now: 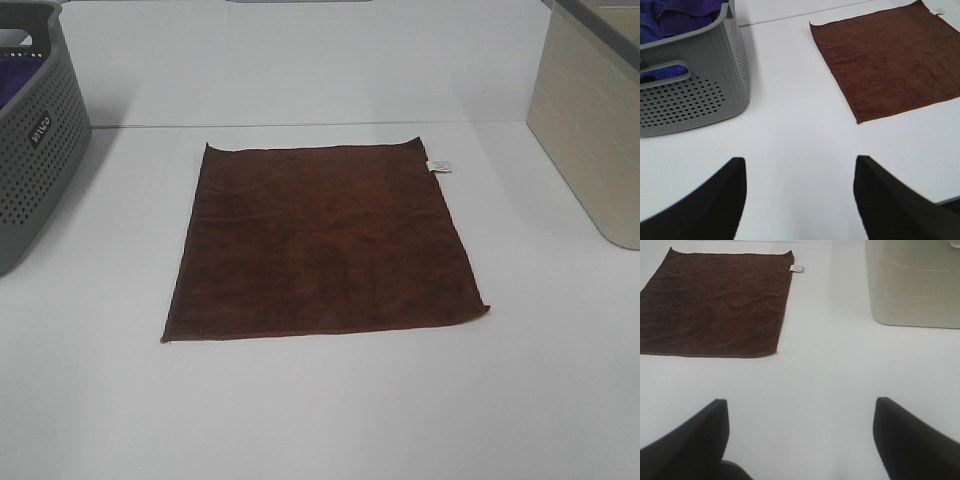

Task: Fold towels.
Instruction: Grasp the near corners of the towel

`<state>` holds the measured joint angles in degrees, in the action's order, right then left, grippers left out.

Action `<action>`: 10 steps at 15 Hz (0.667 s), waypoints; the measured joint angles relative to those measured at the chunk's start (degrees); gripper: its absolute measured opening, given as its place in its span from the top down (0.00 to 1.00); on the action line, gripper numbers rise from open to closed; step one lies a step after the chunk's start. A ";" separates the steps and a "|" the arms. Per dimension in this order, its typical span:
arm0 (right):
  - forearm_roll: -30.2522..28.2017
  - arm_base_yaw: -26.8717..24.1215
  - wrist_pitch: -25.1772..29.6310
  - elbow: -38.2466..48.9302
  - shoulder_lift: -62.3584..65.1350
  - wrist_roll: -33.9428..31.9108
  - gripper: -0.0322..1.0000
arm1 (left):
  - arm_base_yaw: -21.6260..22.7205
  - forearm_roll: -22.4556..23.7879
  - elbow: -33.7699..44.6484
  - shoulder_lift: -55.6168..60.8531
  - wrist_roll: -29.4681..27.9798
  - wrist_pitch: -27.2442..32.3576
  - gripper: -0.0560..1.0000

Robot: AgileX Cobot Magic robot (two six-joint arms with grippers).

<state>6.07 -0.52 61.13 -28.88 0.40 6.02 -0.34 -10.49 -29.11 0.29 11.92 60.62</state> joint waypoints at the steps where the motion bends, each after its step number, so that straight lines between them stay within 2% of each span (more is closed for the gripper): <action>1: 0.00 0.00 0.00 0.00 0.00 0.00 0.24 | 0.00 0.00 0.00 0.00 0.00 0.00 0.38; 10: 0.00 0.00 0.00 0.00 0.00 0.00 0.24 | 0.00 0.00 0.00 0.00 0.00 0.00 0.38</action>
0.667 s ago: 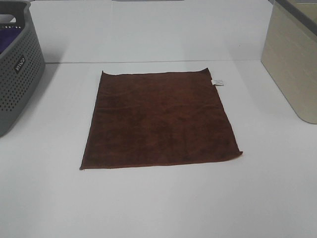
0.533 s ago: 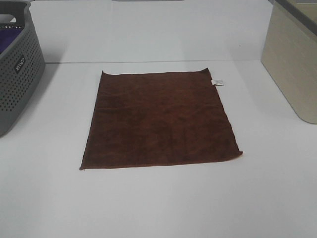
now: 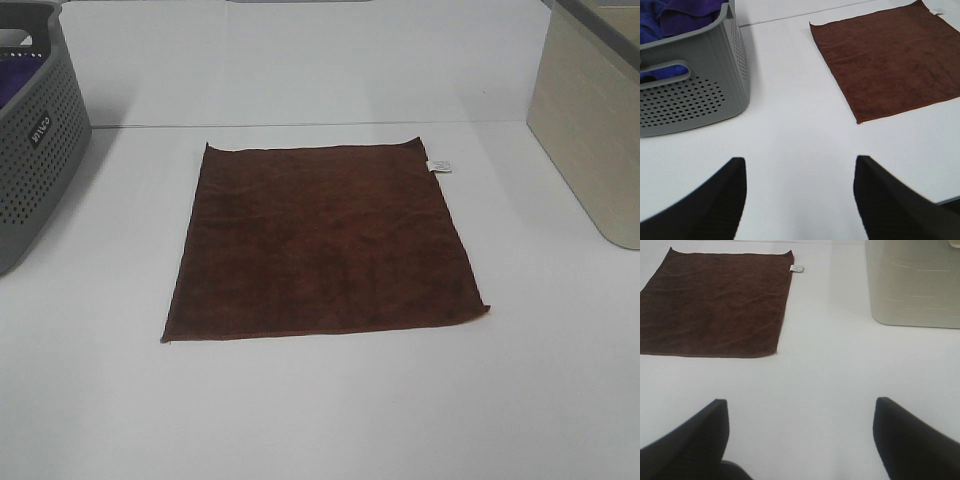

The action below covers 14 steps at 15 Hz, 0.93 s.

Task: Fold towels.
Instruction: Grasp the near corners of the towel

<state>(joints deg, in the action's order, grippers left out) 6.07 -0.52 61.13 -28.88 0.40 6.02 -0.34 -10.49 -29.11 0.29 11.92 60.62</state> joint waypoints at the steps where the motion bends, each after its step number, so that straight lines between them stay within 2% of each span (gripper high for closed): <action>1: 0.00 0.00 0.00 0.00 0.00 0.00 0.24 | 0.00 0.00 0.00 0.00 0.00 0.00 0.38; 14: 0.00 0.00 0.00 0.00 0.00 0.00 0.24 | 0.00 0.00 0.00 0.00 0.00 0.00 0.38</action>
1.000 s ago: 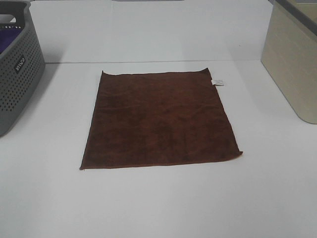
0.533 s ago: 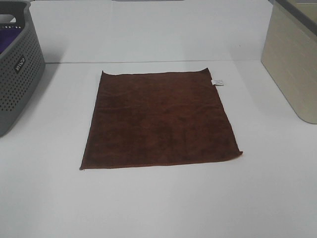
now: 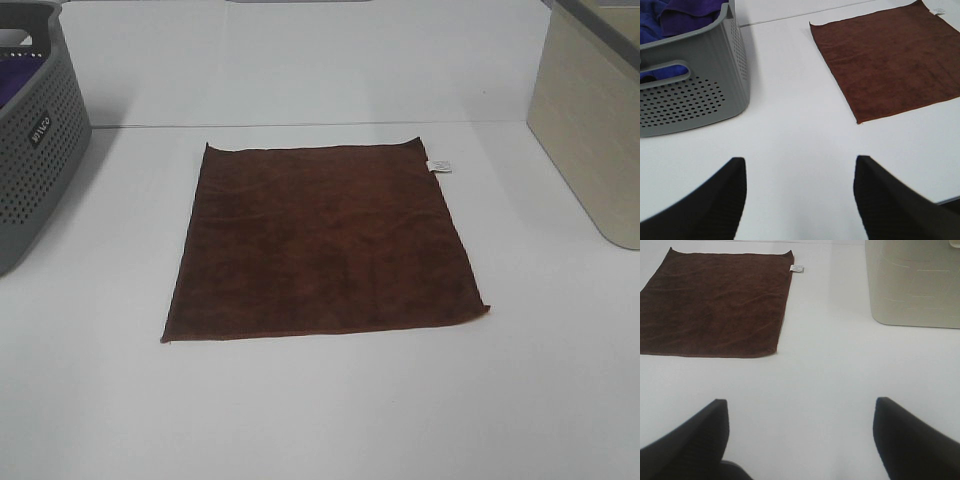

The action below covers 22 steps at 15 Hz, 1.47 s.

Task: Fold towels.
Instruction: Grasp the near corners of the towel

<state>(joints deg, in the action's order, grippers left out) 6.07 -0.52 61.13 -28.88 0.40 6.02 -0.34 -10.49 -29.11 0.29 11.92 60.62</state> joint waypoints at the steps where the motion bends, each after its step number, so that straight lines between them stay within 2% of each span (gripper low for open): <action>1: 0.00 0.00 0.00 0.00 0.00 0.00 0.24 | 0.00 0.00 0.00 0.00 0.00 0.00 0.38; 22: 0.00 0.00 0.00 0.00 0.00 0.00 0.24 | 0.00 0.00 0.00 0.00 0.00 0.00 0.38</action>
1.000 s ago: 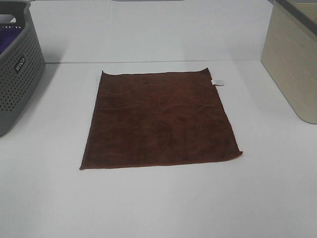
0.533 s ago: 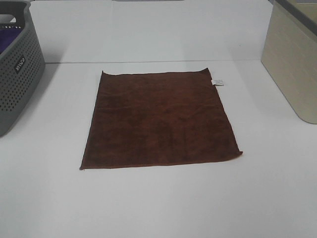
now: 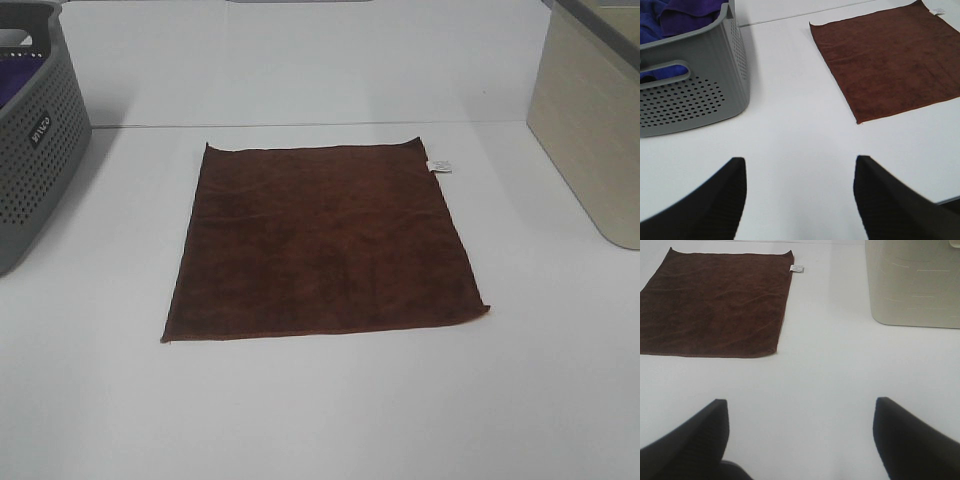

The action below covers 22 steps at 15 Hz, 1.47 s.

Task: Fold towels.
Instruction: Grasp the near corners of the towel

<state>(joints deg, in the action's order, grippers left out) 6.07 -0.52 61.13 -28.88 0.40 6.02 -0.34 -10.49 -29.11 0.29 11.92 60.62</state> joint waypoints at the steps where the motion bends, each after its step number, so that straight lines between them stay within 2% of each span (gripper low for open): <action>1: 0.00 0.00 0.00 0.00 0.00 0.00 0.24 | 0.00 0.00 0.00 0.00 0.00 0.00 0.38; 10: -0.06 0.00 -0.52 -0.11 -1.38 0.00 0.24 | 0.00 0.00 -0.06 0.00 -0.40 -0.46 0.38; 12: -0.46 0.00 -2.92 -0.63 -5.16 -0.46 0.24 | 0.00 -0.23 -0.52 -1.89 -0.86 -4.93 0.38; 14: -0.46 0.00 -8.08 -0.86 -7.45 -1.03 0.24 | 0.00 -1.78 0.63 -6.76 -1.09 -13.58 0.38; 15: -0.46 0.00 -11.00 -0.92 -8.65 -1.09 0.24 | 0.00 -3.38 1.78 -9.91 -1.09 -17.70 0.38; 16: -0.46 0.00 -15.99 -0.97 -12.55 -1.09 0.24 | 0.00 -8.48 3.67 -18.68 -1.09 -25.55 0.38; 17: -0.97 0.00 -17.36 -0.97 -14.78 -1.09 0.24 | 0.00 -11.23 3.72 -23.78 -0.92 -28.65 0.38; 18: -0.97 0.00 -17.36 -0.97 -14.78 -1.09 0.24 | 0.00 -11.23 3.72 -23.78 -0.92 -28.65 0.38; 19: -1.60 0.06 -19.19 -0.97 -20.11 -1.09 0.24 | 0.00 -16.62 3.72 -33.58 1.09 -33.52 0.38; 22: 1.20 0.00 -22.57 -1.09 -29.74 -1.20 0.24 | 0.00 -26.93 3.72 -47.67 6.19 -36.61 0.38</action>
<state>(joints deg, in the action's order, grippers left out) 7.28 -0.52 38.56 -29.97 -29.34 4.81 -0.34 -37.41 -25.38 -47.38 18.11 24.01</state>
